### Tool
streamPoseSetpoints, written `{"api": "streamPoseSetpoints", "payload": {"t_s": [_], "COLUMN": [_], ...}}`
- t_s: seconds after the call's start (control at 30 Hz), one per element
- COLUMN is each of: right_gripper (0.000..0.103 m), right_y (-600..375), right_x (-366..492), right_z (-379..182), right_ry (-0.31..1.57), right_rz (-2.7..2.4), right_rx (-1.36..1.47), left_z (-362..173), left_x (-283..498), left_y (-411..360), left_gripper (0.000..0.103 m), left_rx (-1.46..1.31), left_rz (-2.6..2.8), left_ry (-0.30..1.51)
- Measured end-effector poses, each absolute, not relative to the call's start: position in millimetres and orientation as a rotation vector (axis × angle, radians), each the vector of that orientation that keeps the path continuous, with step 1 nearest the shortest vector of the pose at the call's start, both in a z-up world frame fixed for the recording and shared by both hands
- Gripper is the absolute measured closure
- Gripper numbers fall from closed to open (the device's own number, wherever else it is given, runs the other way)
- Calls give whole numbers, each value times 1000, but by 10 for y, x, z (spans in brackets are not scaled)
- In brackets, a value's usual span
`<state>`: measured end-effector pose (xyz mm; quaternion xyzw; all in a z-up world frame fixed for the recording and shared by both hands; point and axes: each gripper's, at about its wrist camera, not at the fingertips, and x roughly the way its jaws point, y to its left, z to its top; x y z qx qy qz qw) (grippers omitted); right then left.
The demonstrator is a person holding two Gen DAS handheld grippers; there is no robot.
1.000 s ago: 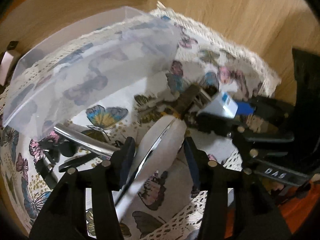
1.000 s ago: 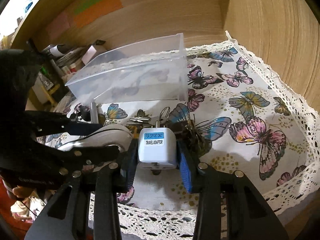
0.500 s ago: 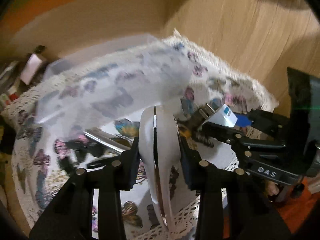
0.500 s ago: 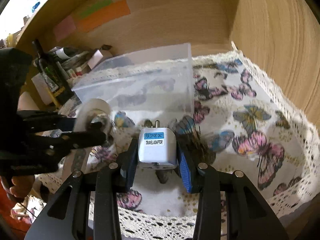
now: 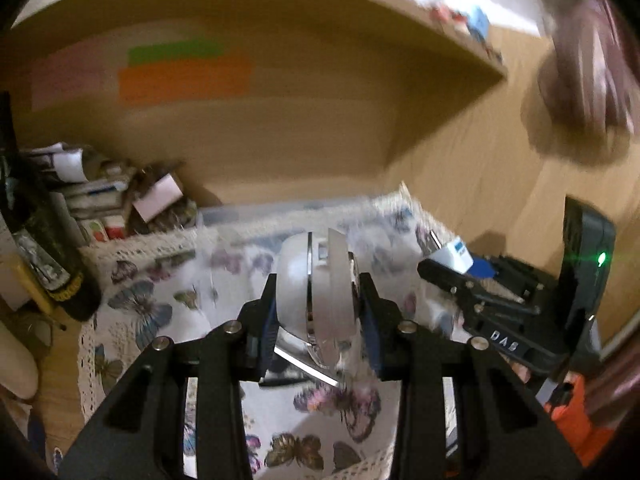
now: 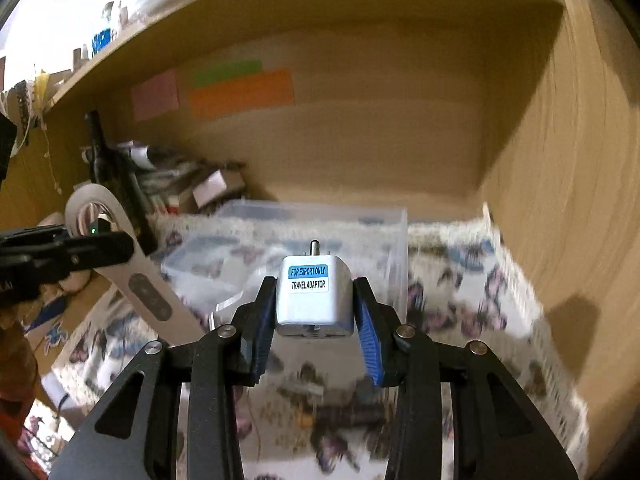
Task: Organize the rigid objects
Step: 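Carry the trimmer into the clear box and release it while the right drops the adaptor in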
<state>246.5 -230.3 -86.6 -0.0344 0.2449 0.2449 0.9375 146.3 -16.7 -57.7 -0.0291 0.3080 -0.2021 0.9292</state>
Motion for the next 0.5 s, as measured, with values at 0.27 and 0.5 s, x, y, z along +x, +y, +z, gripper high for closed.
{"api": "streamPoseSetpoints", "payload": {"t_s": [0.27, 0.5], "right_gripper": [68, 68], "right_y": [-2170, -2020], "right_x": [2730, 3021], "right_z": [-717, -903], "right_ry": [485, 565], "right_rz": [541, 542], "right_rx": [-65, -89], "left_z": [-257, -277], "left_x": [1704, 2039], "left_y": [44, 92], "left_gripper": [66, 66], "left_rx": [-138, -142], "left_rz": [-342, -293], "left_ry": [547, 519]}}
